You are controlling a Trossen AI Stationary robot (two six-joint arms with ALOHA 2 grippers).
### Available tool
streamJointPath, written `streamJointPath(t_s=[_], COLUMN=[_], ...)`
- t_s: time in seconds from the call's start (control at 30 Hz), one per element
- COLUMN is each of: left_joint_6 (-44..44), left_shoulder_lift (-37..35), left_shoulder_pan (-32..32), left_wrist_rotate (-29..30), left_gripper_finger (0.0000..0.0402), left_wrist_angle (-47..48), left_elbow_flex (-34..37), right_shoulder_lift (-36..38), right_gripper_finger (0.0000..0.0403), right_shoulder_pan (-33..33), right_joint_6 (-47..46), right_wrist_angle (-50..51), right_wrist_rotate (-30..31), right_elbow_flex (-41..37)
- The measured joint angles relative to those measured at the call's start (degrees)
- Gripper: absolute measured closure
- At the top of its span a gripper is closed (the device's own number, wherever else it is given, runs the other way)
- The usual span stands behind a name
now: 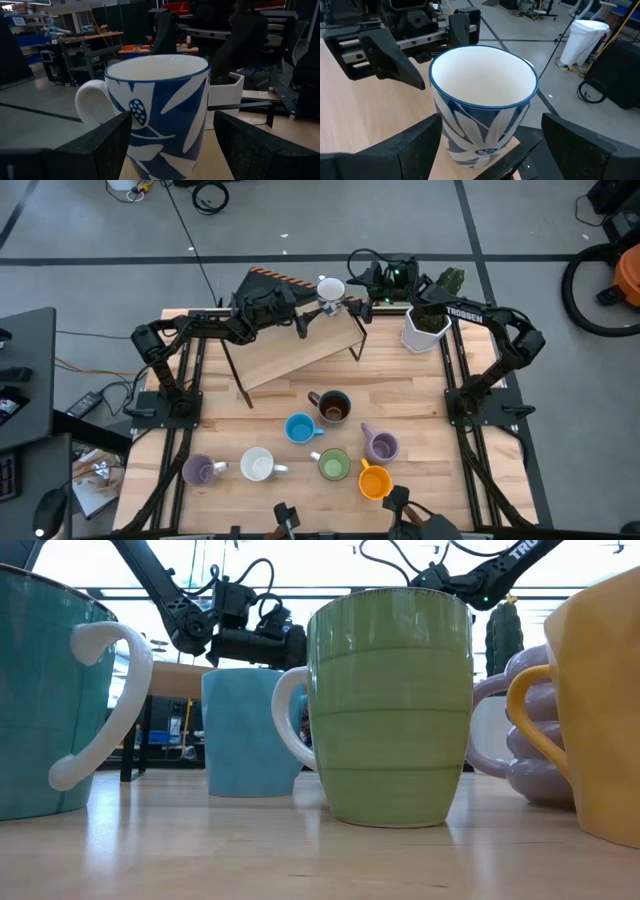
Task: Place coffee mugs
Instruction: Put the pattern white mug on the shelf
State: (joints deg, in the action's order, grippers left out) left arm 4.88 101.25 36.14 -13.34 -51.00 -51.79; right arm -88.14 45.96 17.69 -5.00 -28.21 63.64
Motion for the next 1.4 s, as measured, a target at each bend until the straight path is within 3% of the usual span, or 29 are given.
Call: streamJointPath(t_s=[0.77,1.4], left_joint_6=[0.25,1.03], left_shoulder_lift=[-0.02,-2.51], left_shoulder_pan=[-0.31,1.34], left_wrist_rotate=[0.76,0.62], left_gripper_finger=[0.0114,0.0114], left_wrist_angle=[0.32,5.80], left_elbow_flex=[-0.02,-0.04], right_shoulder_lift=[0.00,4.06], right_gripper_finger=[0.0056,0.0056], right_shoulder_pan=[-1.45,-2.68], right_joint_6=[0.37,2.22], right_wrist_angle=[-0.52,4.28], right_wrist_rotate=[7.43,7.15], right_elbow_flex=[0.00,0.04])
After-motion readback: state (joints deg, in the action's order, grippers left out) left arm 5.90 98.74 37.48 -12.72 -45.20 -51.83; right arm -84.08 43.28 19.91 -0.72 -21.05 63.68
